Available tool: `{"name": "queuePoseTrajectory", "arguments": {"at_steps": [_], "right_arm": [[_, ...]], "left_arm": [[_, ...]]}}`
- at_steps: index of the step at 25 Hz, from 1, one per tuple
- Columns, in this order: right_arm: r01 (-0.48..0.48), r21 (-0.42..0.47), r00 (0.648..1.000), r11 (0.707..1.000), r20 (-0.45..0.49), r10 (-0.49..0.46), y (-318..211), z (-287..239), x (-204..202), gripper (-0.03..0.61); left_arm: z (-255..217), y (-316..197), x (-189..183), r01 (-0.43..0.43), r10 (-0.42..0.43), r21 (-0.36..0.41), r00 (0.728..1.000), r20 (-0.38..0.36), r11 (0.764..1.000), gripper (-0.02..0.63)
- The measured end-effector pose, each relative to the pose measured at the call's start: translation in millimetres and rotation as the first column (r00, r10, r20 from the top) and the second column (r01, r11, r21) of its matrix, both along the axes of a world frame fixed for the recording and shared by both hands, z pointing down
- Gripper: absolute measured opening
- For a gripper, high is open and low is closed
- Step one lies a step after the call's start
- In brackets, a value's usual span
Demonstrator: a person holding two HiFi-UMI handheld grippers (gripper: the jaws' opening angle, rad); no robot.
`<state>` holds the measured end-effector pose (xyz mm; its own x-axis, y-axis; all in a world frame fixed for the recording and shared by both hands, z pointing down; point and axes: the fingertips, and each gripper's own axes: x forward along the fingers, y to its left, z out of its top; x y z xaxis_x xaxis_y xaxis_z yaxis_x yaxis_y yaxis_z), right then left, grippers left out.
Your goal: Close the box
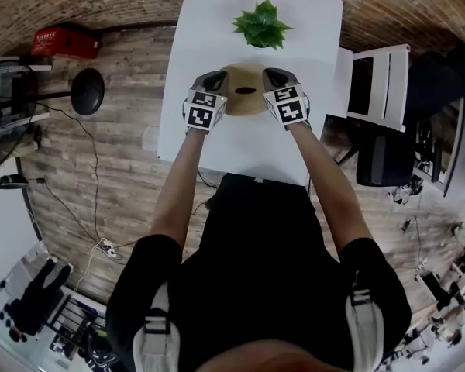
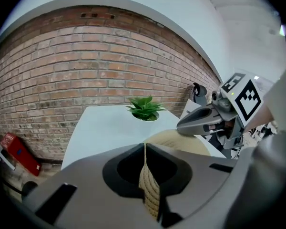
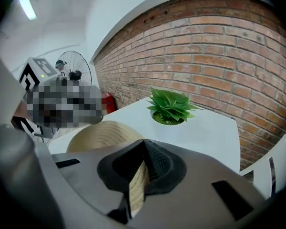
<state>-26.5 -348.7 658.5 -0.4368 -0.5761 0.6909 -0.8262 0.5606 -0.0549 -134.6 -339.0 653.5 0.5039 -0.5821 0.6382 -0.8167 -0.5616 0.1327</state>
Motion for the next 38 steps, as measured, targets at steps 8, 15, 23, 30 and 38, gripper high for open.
{"name": "queuePoseTrajectory", "arguments": {"at_steps": [8, 15, 23, 30, 38], "right_arm": [[0.05, -0.021, 0.998, 0.999, -0.044, -0.051, -10, 3, -15, -0.003], [0.049, -0.042, 0.997, 0.998, -0.054, -0.052, -11, 9, -14, -0.003], [0.043, -0.028, 0.999, 0.999, -0.01, -0.043, -12, 7, -13, 0.003], [0.045, 0.019, 0.999, 0.999, 0.02, -0.046, -1, -10, -8, -0.002], [0.041, 0.034, 0.999, 0.999, 0.017, -0.041, 27, -23, 3, -0.002]], "left_arm": [[13, -12, 9, -0.024, 0.026, -0.04, 0.999, 0.033, 0.999, 0.028], [23, -12, 9, -0.015, 0.02, -0.078, 0.998, 0.068, 0.997, 0.028], [18, -12, 9, -0.01, 0.013, -0.067, 0.999, 0.046, 0.998, 0.028], [-5, -1, 5, 0.012, -0.012, -0.016, 1.0, 0.019, 1.0, 0.025], [-25, 25, -1, 0.042, -0.043, 0.009, 0.999, 0.014, 0.999, 0.025]]}}
